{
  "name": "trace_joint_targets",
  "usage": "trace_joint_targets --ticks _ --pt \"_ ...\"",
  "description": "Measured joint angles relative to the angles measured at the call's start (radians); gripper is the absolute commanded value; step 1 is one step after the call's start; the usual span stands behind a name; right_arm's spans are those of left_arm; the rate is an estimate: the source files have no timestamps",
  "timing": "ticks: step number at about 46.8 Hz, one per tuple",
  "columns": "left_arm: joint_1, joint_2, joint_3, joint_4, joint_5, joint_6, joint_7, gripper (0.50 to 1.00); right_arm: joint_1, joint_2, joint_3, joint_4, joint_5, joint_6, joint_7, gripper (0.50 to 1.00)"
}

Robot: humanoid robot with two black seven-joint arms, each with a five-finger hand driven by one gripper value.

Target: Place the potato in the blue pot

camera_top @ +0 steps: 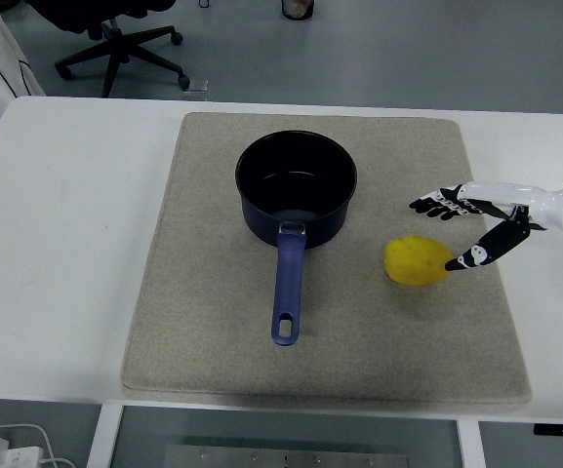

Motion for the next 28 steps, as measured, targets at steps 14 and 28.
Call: trace_joint_targets --ticks 14,28 --pt "0.000 0.000 0.000 0.000 0.000 0.000 0.000 0.996 -0.046 0.022 -0.002 0.014 -0.021 -0.056 0.030 0.928" --pt "0.000 0.000 0.000 0.000 0.000 0.000 0.000 0.996 -0.080 0.046 -0.002 0.013 -0.078 -0.116 0.071 0.928"
